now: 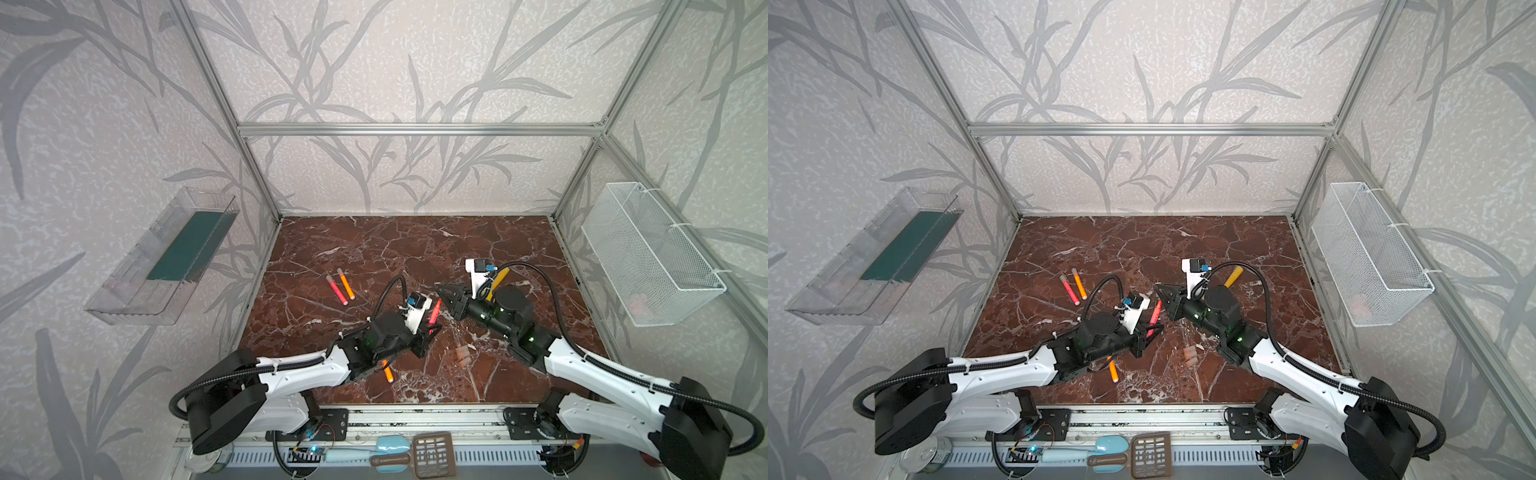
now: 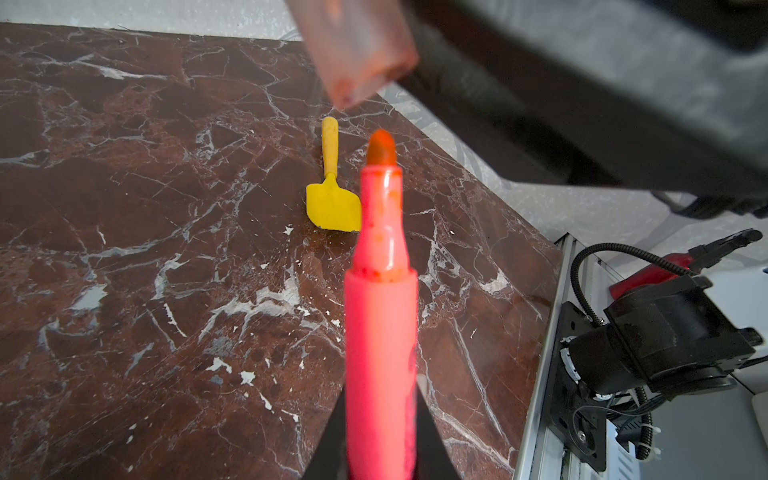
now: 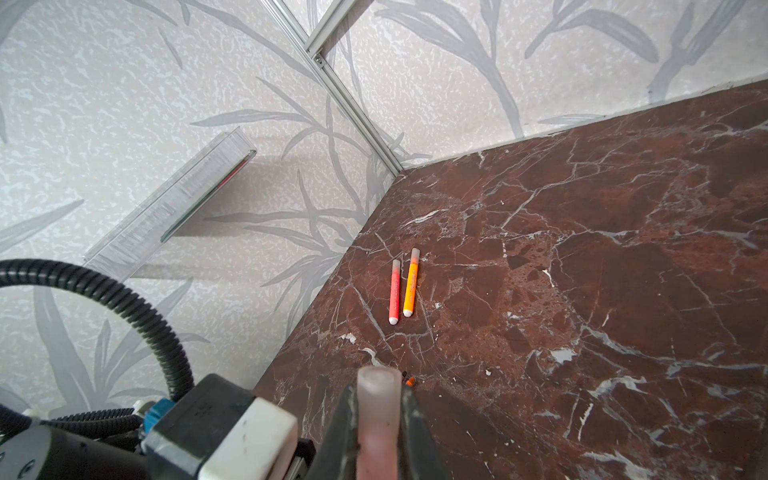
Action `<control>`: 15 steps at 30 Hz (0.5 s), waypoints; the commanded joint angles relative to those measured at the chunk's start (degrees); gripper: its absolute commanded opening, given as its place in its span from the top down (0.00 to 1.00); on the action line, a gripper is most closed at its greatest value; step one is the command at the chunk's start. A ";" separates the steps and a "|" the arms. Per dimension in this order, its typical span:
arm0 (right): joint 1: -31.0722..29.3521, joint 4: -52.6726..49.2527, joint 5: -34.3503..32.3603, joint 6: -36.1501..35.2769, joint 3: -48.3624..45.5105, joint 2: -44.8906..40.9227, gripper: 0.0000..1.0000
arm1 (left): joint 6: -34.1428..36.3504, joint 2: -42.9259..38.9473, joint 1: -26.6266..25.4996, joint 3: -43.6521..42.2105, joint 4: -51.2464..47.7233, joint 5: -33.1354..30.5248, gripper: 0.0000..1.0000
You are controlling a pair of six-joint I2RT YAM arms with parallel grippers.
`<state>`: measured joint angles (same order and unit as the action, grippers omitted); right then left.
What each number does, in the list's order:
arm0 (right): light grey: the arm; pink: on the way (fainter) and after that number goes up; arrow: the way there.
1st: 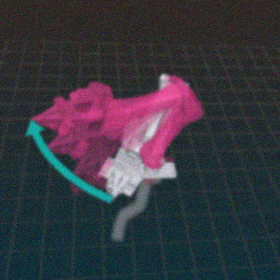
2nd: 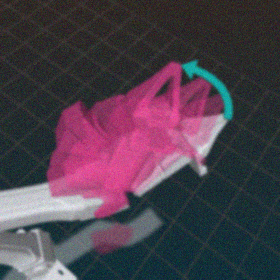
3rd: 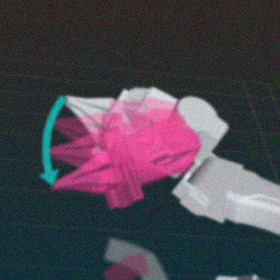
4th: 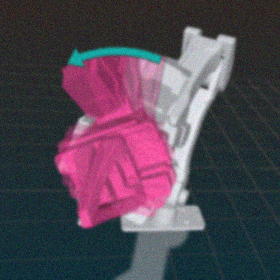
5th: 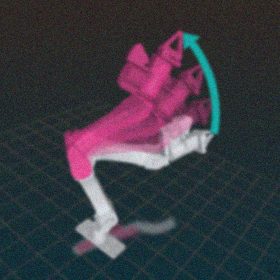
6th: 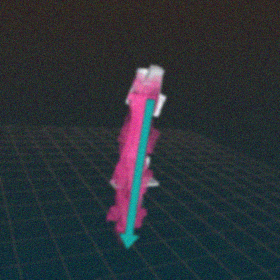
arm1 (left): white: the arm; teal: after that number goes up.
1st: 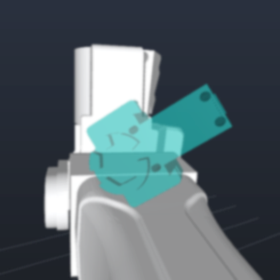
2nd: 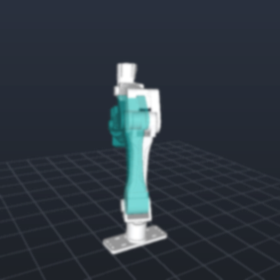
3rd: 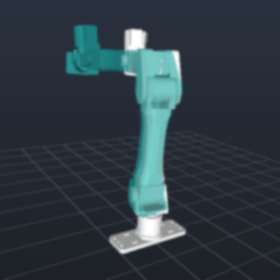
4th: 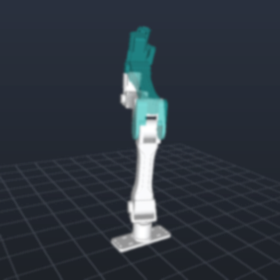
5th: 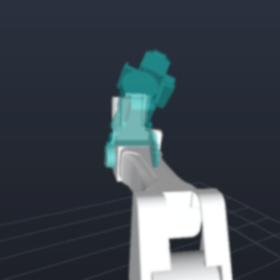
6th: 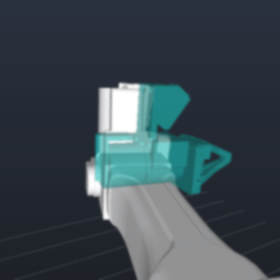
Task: Insert the pens into the pen caps
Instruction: 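Align the cap over the orange marker tip with the right gripper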
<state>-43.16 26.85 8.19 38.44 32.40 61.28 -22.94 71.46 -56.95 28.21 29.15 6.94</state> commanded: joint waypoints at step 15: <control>-1.62 3.10 -1.33 0.98 -0.62 -1.29 1.00 | -0.35 -1.14 -0.18 -1.04 1.44 -2.24 1.00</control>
<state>-44.27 27.46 7.90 39.31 32.38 61.04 -23.03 70.59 -56.95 27.49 29.17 5.61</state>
